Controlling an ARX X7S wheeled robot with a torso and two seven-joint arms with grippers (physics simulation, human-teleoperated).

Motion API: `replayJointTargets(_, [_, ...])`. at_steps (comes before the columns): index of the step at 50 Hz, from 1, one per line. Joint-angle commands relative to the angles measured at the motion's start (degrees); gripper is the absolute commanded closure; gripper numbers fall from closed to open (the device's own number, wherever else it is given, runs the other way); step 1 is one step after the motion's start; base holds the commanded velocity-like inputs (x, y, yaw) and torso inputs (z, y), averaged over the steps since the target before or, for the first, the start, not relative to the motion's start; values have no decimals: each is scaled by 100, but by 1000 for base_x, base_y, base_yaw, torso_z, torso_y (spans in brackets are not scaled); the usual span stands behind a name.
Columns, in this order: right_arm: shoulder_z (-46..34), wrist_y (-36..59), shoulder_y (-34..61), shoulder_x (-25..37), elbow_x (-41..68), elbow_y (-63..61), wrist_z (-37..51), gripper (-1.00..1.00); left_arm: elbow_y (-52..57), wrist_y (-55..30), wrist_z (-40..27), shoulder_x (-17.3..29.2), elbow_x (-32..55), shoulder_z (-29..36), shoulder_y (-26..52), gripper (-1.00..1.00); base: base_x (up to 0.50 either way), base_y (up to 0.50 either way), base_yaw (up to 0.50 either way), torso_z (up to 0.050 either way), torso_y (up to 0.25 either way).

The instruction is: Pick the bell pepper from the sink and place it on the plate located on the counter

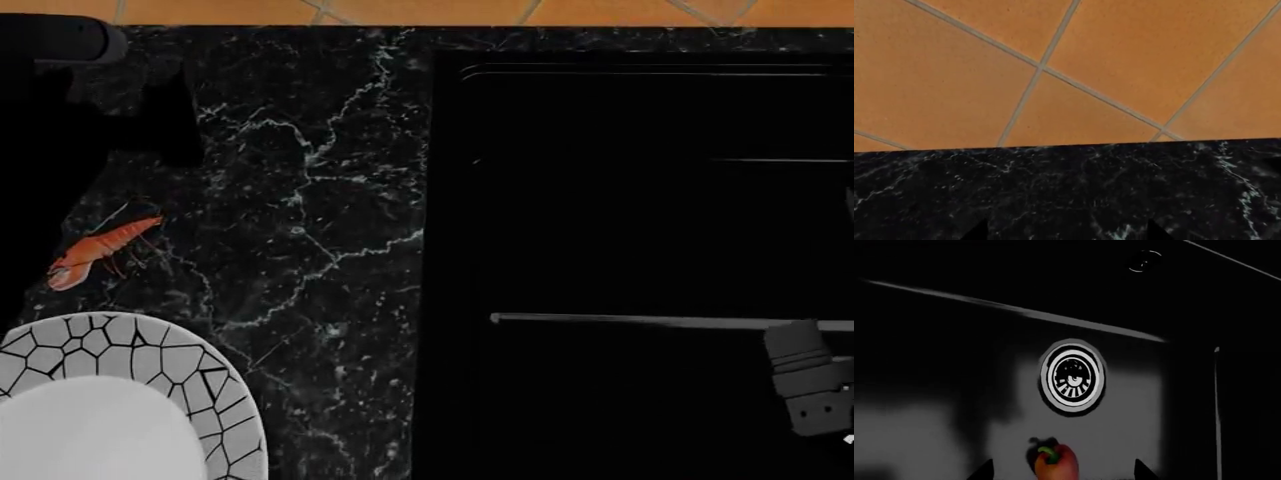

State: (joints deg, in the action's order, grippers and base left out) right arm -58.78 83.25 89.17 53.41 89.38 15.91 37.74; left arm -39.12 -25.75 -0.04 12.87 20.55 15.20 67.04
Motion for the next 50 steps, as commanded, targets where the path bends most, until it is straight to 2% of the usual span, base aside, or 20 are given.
replayJointTargets(1, [-241, -440, -292, -64, -248, 220, -235, -100, -111, 81, 1, -9, -16, 27, -9, -100, 0, 0, 0, 0, 0])
replayJointTargets(16, [-452, -560, -443, -24, -522, 304, -401, -100, -185, 122, -9, 3, -8, 36, -5, -100, 0, 0, 0, 0, 0])
replayJointTargets(33, [-665, -1196, -901, -196, -960, 737, -785, -100, -277, 204, -34, -2, -31, 76, -56, -100, 0, 0, 0, 0, 0])
replayJointTargets(50, [-730, -1422, -1156, -182, -1064, 963, -783, -100, -72, 116, -125, 60, 13, 58, -133, -100, 0, 0, 0, 0, 0])
